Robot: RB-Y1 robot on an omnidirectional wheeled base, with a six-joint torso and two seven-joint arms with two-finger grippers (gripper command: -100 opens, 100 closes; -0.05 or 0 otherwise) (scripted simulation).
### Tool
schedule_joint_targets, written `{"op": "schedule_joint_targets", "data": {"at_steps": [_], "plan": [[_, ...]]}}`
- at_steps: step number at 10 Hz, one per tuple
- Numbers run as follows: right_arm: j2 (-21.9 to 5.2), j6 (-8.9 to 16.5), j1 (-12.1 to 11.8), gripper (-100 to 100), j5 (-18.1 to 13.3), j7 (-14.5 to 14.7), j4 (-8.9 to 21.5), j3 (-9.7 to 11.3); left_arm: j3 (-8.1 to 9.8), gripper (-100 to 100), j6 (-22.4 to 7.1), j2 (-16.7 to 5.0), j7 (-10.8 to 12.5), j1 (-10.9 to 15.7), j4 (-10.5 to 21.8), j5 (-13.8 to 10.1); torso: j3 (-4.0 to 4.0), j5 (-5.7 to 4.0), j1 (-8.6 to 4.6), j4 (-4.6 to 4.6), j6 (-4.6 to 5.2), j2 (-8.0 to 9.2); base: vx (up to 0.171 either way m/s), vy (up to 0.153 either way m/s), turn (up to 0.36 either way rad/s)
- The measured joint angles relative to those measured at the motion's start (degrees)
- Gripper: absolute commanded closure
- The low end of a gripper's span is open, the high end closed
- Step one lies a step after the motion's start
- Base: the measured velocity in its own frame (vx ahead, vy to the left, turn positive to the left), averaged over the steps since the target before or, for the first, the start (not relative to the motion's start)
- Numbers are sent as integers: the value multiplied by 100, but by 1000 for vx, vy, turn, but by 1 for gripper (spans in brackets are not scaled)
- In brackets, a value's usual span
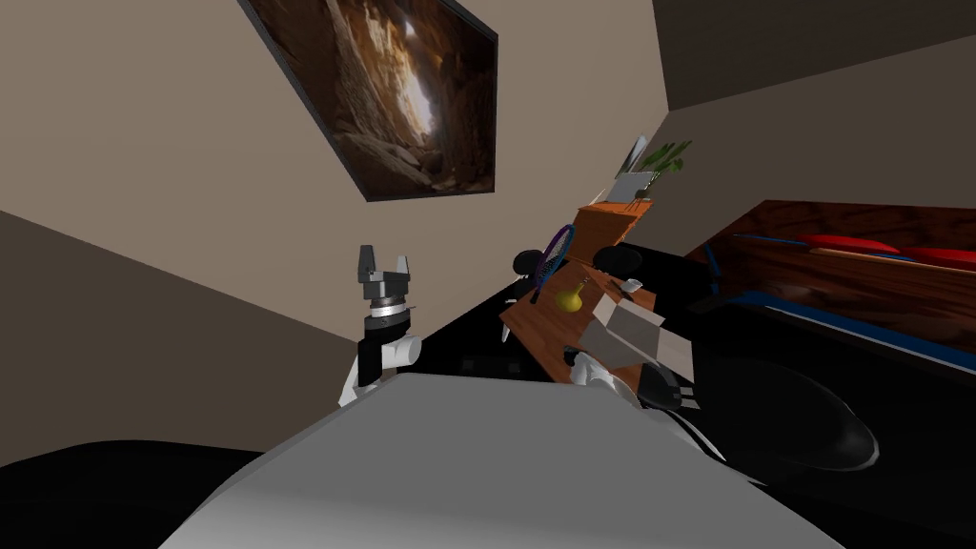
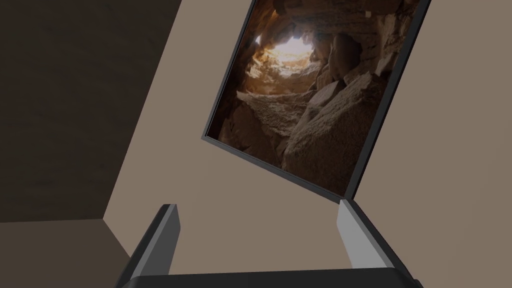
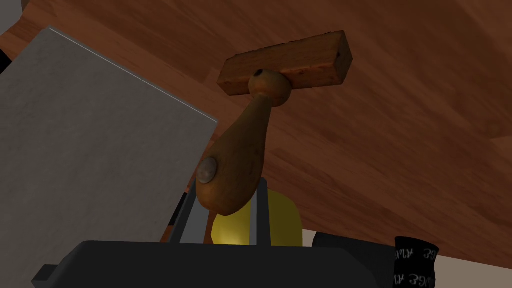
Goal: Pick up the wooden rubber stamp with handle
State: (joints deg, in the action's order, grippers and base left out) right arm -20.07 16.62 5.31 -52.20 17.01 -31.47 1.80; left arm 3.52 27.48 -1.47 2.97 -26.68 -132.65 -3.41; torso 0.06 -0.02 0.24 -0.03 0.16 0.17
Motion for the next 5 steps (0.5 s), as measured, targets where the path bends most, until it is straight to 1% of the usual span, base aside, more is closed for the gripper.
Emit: {"op": "schedule_joint_targets", "data": {"at_steps": [1,2,3,4,5], "plan": [[-75,-70,59,100,26,15,115,3,0,0,0,0,0,0,0,0,-1,0,-1,0,0,-1,-37,95,22],[-155,-173,160,100,-20,-78,307,-5,0,0,0,0,0,0,0,0,-2,0,-2,0,-1,-5,-33,79,18],[-219,-259,244,100,-63,-168,457,-13,0,0,0,0,0,0,0,0,-3,0,-6,0,-1,-7,-20,36,5],[-245,-251,212,100,145,-42,377,11,1,0,0,-1,0,0,0,0,-5,-3,-19,-1,0,-10,-6,10,0],[-245,-242,207,0,176,6,361,15,1,0,0,-1,0,-1,0,0,-8,-5,-30,-2,1,-15,0,0,0]]}}
